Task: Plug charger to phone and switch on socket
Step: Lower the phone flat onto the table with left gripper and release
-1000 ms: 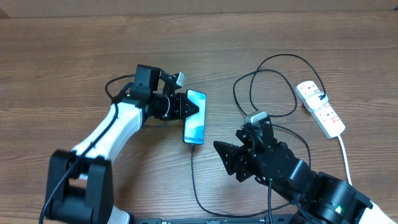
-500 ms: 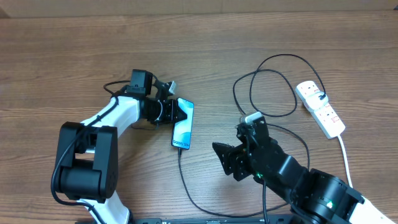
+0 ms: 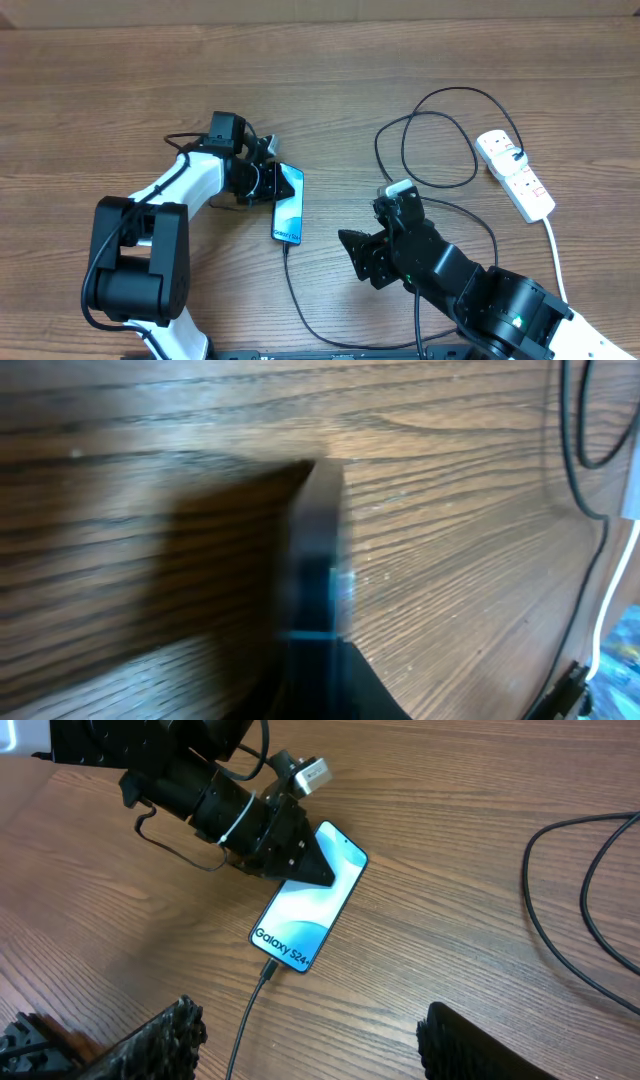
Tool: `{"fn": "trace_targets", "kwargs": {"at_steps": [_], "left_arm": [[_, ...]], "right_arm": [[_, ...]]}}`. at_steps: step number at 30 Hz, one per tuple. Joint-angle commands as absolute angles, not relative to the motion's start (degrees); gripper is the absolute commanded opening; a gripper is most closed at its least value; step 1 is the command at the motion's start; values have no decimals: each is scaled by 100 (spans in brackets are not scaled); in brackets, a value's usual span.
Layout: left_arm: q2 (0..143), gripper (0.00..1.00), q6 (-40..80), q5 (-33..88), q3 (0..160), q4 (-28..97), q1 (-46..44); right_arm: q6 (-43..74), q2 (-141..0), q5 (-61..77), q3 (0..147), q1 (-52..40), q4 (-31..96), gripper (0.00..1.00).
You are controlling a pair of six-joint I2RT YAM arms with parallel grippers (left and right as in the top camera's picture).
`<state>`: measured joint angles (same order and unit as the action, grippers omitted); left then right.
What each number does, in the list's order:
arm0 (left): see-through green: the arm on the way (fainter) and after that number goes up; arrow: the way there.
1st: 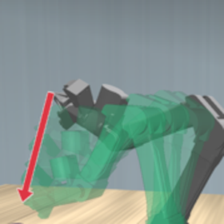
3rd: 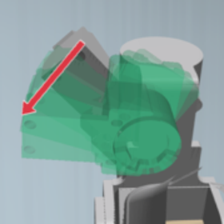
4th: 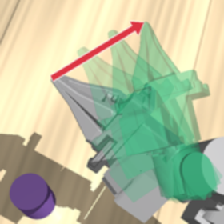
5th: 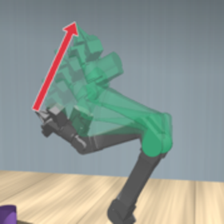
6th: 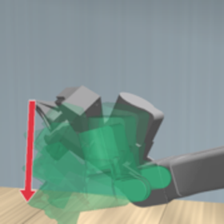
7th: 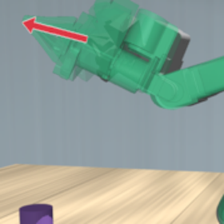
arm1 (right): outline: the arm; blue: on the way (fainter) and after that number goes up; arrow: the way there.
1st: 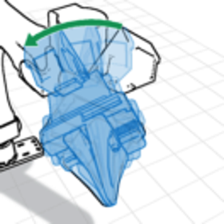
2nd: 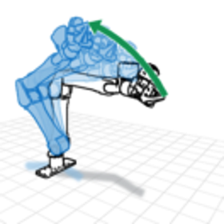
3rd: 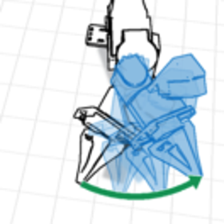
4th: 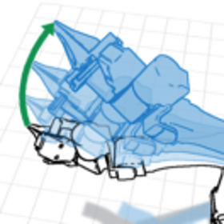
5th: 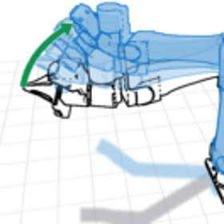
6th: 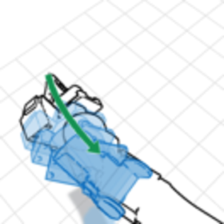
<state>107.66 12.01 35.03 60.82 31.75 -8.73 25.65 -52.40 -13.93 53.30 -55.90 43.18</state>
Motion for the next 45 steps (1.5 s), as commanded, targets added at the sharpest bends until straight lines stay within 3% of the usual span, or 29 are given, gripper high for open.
{"fn": "trace_targets", "kwargs": {"at_steps": [1,15,22,27,29,32,40,42,45], "left_arm": [[10844,17,1142,3089,6086,3277,-858],[10844,43,1179,3083,6086,3367,-858],[10844,49,1181,2659,6086,3470,-858],[10844,55,1181,2622,6086,3483,-858],[10844,58,1186,2425,6086,3492,-858],[10844,60,1184,2329,6086,3518,-858],[10844,85,1184,2139,6086,3538,-858],[10844,100,1184,2043,6086,3557,-858],[10844,100,1184,1949,6086,3603,-858]], "right_arm": [[2552,-5231,-1450,5406,-5577,4327,70],[2552,-5231,-1406,5406,-5577,4346,70],[2552,-5231,-1389,5406,-5577,4344,71],[2552,-5231,-1389,5406,-5577,4344,86],[2552,-5231,-1389,5406,-5577,4344,96],[2552,-5231,-1389,5406,-5577,4344,100],[2550,-5317,-1389,5406,-5577,4344,100],[2550,-5387,-1389,5406,-5577,4342,100],[2550,-5507,-1391,5406,-5577,4333,100]]}}
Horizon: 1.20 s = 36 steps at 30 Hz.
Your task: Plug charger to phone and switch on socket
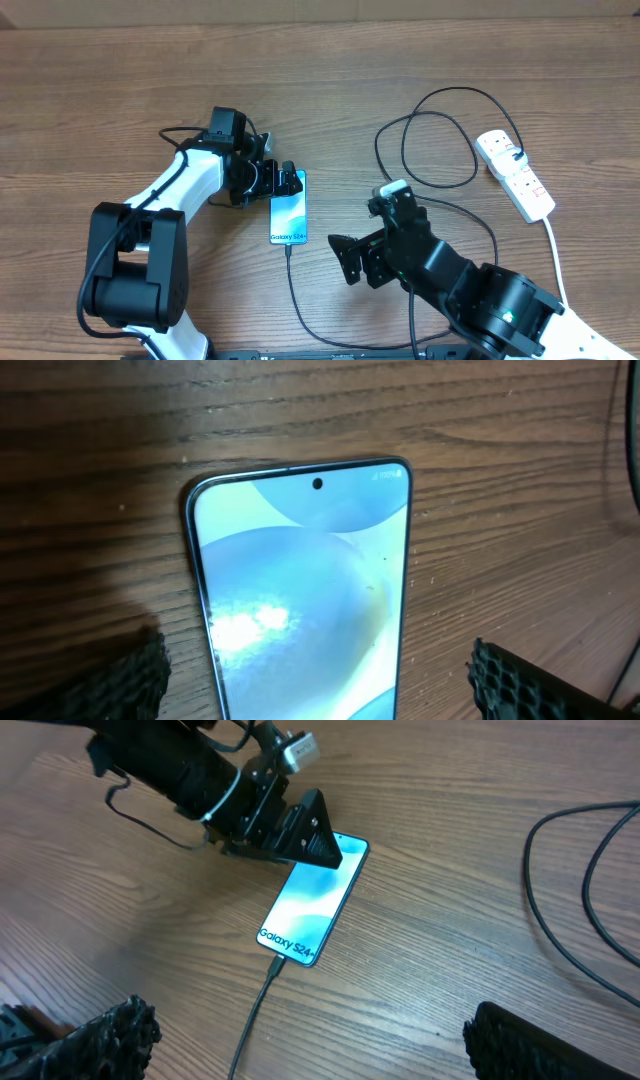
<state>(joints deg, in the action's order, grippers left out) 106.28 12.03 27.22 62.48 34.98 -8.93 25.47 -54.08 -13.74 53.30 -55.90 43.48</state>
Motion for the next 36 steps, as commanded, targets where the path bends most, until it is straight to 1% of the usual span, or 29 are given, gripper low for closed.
{"fn": "trace_targets", "kwargs": {"at_steps": [1,6,9,10,11,13,16,19,21,26,29,31,34,36], "left_arm": [[10825,100,1221,1957,6088,3647,-858],[10412,100,1420,1946,6189,3750,-858],[9476,100,1420,1859,6200,3905,-862],[9133,100,1424,1754,6200,4023,-880],[8921,100,1424,1673,6200,4099,-899],[8256,100,1441,1302,6198,4399,-976],[7279,100,1441,829,6198,4834,-1146],[6296,100,1496,526,6198,5120,-1380],[5415,100,1549,257,6198,5299,-1570],[4265,100,1549,64,6198,5625,-1614],[3815,100,1546,106,6198,5690,-1614],[3730,100,1544,106,6198,5699,-1614],[3719,100,1544,106,6193,5701,-1614],[3710,100,1544,106,6193,5704,-1584]], "right_arm": [[2550,-5590,-1391,5406,-5577,4320,100],[2547,-5839,-1457,5406,-5577,4296,100],[2552,-6051,-1778,5406,-5570,4252,100],[2554,-6106,-1852,5406,-5537,4252,92],[2554,-6139,-1863,5406,-5496,4254,86],[2633,-6224,-1861,5406,-5336,4270,72],[3006,-6353,-1861,5406,-4965,4333,52],[3299,-6523,-1837,5406,-4471,4368,40],[3371,-6698,-1732,5406,-3983,4392,32],[3374,-6997,-1273,5406,-3216,4449,32],[3374,-7175,-1015,5406,-2753,4449,31],[3461,-7242,-989,5406,-2600,4451,31],[3472,-7319,-932,5406,-2499,4407,56],[3472,-7328,-932,5406,-2499,4407,62]]}}
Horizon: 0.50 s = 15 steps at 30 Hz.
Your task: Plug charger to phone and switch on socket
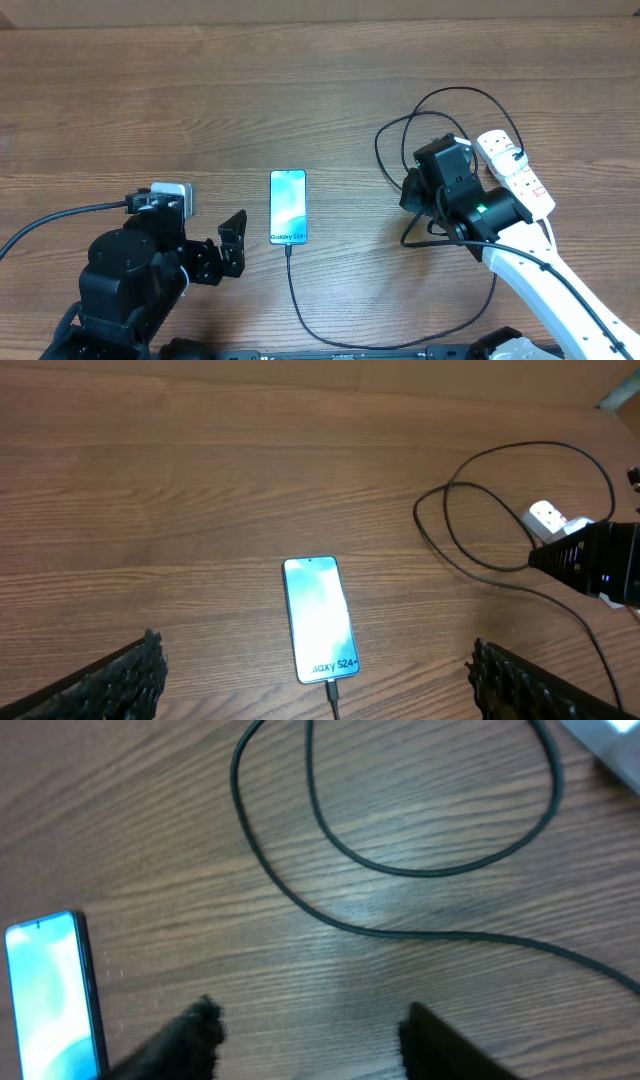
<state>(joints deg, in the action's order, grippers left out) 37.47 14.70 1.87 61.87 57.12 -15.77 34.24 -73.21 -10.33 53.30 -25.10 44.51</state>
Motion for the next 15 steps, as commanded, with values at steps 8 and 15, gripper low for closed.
{"fn": "trace_targets", "kwargs": {"at_steps": [8,15], "left_arm": [[3391,100,1544,106,6187,5719,-661],[2261,100,1544,104,6187,5721,-325]], "right_arm": [[3260,-7332,-1085,5402,-2499,4418,4],[3260,-7332,-1055,5402,-2499,4460,58]]}}
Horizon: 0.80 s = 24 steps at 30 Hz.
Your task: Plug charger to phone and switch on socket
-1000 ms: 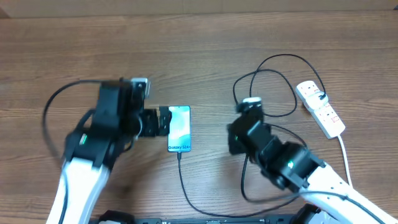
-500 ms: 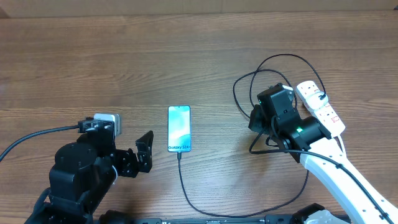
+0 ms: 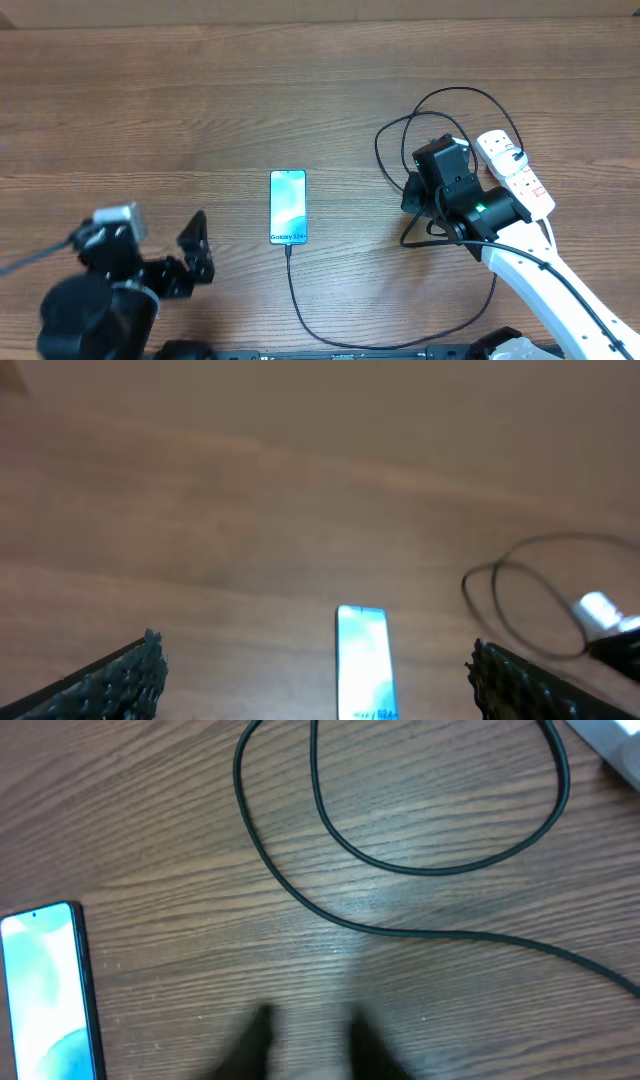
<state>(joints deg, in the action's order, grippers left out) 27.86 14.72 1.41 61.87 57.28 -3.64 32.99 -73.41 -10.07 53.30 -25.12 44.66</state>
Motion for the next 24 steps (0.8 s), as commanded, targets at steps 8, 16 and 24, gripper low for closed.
{"fn": "trace_targets", "kwargs": {"at_steps": [8,16,24], "left_arm": [[1120,100,1544,106,6187,5721,-322],[814,100,1544,106,6187,5798,-322],[812,100,1544,106,6187,7081,-325]], "right_arm": [[3304,-7332,-1214,5411,-2432,4493,4],[3599,-7332,-972,6053,-998,5428,4],[3330,-7655,-366,7008,1020,5817,4]]}}
